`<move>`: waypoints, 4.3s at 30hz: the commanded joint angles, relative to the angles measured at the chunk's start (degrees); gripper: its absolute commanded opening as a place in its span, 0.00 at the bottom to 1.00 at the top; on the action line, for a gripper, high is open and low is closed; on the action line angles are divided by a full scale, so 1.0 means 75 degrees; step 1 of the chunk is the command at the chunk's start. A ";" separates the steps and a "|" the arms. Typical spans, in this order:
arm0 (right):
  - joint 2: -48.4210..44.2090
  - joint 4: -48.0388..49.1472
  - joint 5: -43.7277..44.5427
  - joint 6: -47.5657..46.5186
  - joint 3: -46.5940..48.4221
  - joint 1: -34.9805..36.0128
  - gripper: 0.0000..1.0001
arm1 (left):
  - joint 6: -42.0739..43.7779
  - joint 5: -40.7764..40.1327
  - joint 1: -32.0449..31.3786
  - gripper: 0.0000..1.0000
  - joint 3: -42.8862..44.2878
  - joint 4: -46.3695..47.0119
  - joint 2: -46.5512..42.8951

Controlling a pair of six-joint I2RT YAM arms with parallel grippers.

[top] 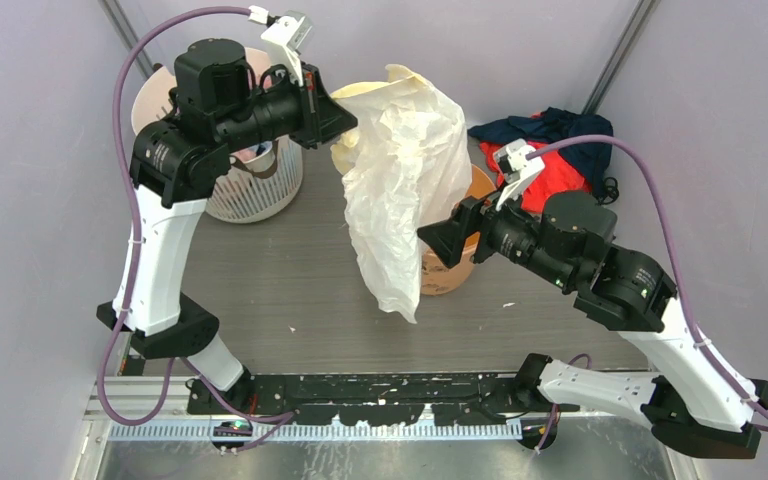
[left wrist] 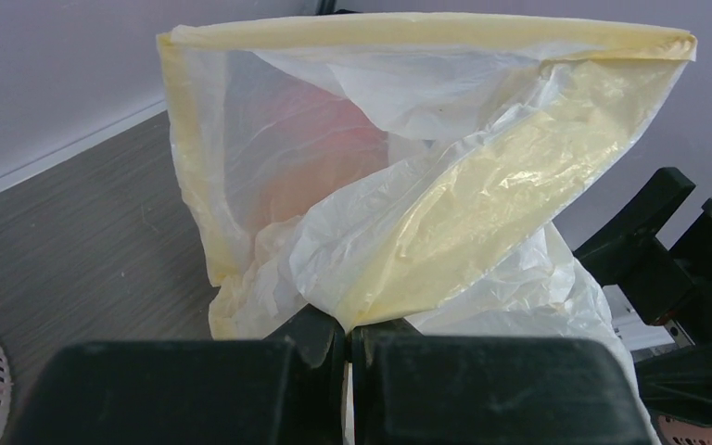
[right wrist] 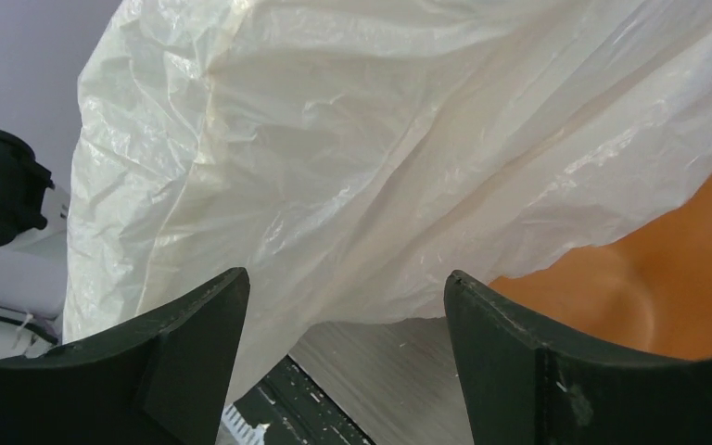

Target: Put the trash bags into the trash bin

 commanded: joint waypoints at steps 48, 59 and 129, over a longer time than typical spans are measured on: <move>0.0843 0.0290 -0.1516 0.1679 0.0715 0.0420 0.95 | -0.0224 0.0245 0.0724 0.00 -0.0586 0.0706 0.0340; 0.1568 -0.0188 0.0564 0.1520 0.1232 0.1866 0.26 | -0.0236 0.0257 0.0736 0.00 -0.0718 0.0778 0.0279; 0.2759 -0.2542 0.4153 -0.1654 0.6450 0.1892 0.73 | -1.0046 0.5689 0.4990 0.00 -0.3146 1.2447 -0.0428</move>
